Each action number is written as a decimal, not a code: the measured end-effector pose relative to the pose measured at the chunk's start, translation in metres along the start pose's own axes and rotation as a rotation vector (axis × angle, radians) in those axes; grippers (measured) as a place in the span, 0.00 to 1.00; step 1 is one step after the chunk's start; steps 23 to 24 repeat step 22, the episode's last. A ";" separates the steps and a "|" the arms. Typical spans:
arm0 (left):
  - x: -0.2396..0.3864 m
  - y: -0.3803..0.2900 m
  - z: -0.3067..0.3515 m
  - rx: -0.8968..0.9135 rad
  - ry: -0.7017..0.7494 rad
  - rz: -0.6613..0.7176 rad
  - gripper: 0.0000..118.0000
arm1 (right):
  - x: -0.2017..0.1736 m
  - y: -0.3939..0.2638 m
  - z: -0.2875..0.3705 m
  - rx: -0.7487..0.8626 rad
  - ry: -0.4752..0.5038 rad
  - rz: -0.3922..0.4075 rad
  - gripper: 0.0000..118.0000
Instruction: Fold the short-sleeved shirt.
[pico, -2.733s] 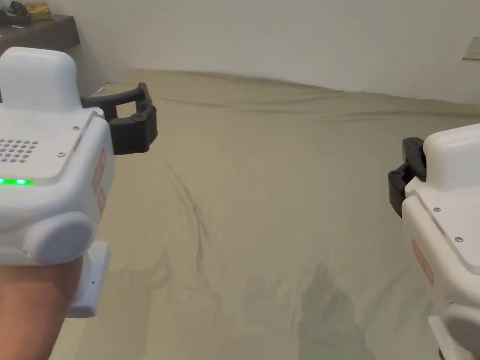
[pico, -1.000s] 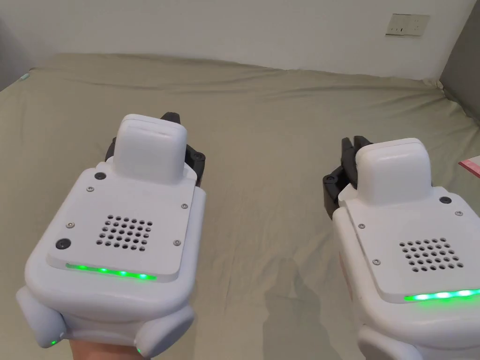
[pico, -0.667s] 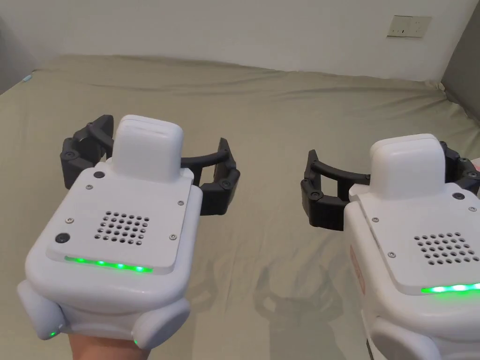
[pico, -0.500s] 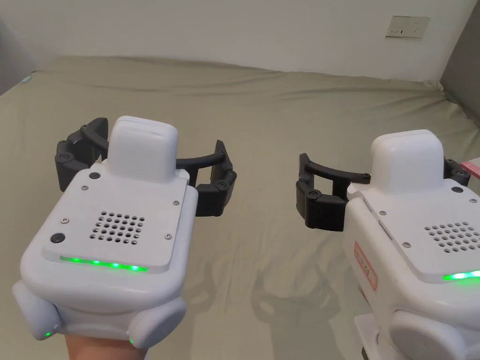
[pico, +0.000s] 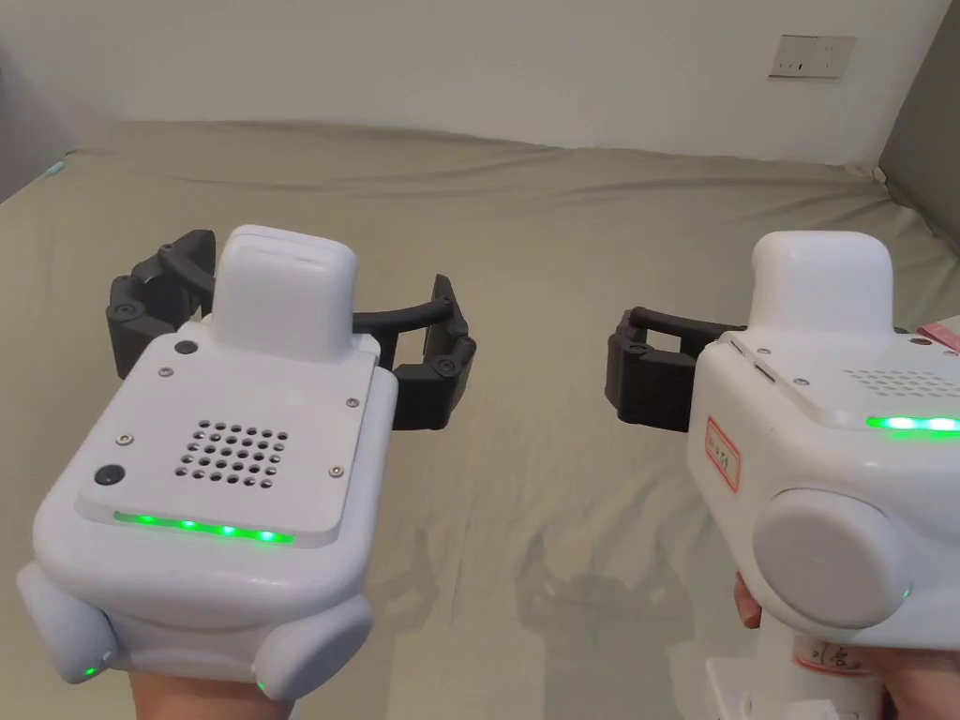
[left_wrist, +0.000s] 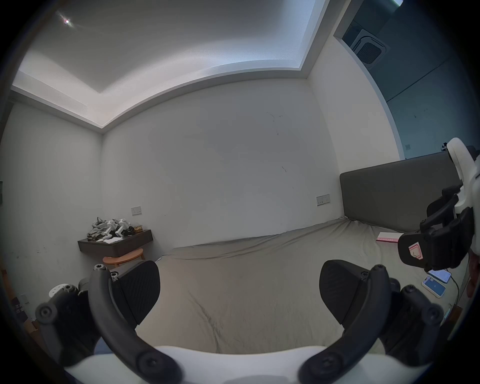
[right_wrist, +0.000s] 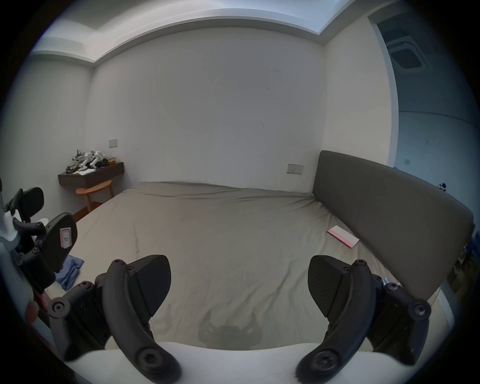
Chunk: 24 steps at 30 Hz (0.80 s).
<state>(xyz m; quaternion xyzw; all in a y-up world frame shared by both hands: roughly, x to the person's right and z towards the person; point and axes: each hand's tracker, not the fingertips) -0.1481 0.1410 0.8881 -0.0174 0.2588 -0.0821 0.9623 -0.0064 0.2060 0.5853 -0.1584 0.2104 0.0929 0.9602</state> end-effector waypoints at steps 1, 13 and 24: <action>-0.001 0.000 0.000 -0.002 -0.002 0.002 1.00 | -0.001 -0.001 0.000 -0.001 -0.008 0.005 0.93; 0.001 0.000 -0.002 -0.010 -0.005 -0.004 1.00 | -0.015 -0.008 0.002 0.004 0.016 0.059 0.93; 0.001 -0.001 -0.001 -0.021 0.007 0.003 1.00 | -0.010 -0.006 -0.004 -0.010 0.016 0.014 0.93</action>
